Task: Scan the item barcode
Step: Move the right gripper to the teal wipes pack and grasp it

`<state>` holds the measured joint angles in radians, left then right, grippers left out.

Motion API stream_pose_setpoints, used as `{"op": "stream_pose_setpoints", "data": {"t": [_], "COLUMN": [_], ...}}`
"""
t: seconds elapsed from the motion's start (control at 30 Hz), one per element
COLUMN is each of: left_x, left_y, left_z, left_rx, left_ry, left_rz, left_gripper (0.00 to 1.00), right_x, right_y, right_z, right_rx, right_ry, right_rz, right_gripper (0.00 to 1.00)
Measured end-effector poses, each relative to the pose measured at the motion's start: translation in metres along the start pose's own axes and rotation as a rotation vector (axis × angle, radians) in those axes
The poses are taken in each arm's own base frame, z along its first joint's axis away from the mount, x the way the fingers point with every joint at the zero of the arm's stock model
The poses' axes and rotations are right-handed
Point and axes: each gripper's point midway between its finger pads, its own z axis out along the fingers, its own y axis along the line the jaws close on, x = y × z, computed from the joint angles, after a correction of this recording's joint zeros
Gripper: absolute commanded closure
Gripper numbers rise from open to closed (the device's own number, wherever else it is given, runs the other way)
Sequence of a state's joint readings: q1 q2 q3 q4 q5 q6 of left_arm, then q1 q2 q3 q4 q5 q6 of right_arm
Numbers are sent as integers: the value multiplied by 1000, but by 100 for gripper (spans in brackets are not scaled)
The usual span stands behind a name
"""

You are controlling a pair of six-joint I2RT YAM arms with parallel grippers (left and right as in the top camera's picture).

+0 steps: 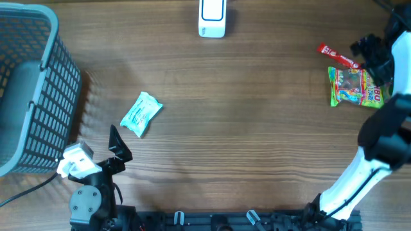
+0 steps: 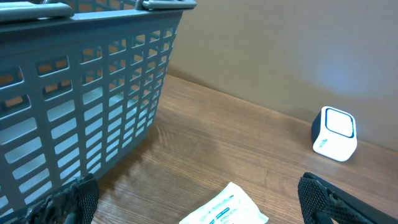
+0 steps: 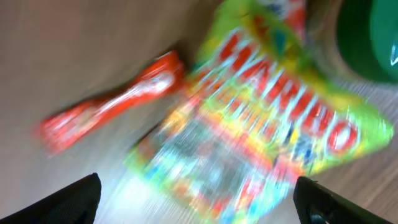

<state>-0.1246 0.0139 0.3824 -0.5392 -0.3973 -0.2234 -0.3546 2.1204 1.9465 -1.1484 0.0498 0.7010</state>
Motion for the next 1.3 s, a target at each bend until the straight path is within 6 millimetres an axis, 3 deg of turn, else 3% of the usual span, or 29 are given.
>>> {"op": "stream_pose_setpoints", "data": {"t": [0.07,0.17,0.23,0.33,0.47,0.57,0.7,0.83,1.0,1.2,1.3], "left_x": [0,0,0,0,0,0,0,0,0,0,0], "left_y": [0,0,0,0,0,0,0,0,0,0,0], "left_z": [0,0,0,0,0,0,0,0,0,0,0], "left_rx": [0,0,0,0,0,0,0,0,0,0,0], "left_ry": [0,0,0,0,0,0,0,0,0,0,0], "left_rz": [0,0,0,0,0,0,0,0,0,0,0], "left_gripper": [0,0,0,0,0,0,0,0,0,0,0], "right_x": [22,85,157,275,402,497,580,618,632,625,626], "right_y": [29,91,138,177,187,183,169,180,199,211,213], "right_z": [-36,-78,-93,-99,-101,-106,-107,-81,-31,-21,-18], "right_rx": [-81,-238,-367,-492,-510,-493,-456,-472,-488,-502,-498], "right_ry": [-4,36,149,369,560,649,708,684,651,608,607], "right_rz": [-66,-230,-378,-573,-696,-764,-777,-747,-702,-645,-624], "right_gripper": [0,0,0,0,0,0,0,1,0,2,16]}}
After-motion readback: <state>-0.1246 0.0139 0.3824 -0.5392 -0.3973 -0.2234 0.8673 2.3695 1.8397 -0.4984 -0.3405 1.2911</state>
